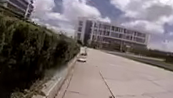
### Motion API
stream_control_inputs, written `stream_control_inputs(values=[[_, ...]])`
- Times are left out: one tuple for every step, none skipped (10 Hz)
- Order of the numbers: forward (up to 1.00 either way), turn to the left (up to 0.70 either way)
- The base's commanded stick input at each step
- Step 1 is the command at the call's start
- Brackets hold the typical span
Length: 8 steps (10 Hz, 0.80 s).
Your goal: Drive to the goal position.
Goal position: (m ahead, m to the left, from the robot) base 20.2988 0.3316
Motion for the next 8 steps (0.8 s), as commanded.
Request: stream_control_inputs(values=[[0.70, 0.00], [0.70, 0.00], [0.70, 0.00], [0.62, 0.00], [0.50, 0.00], [0.38, 0.00], [0.33, 0.00], [0.68, 0.00]])
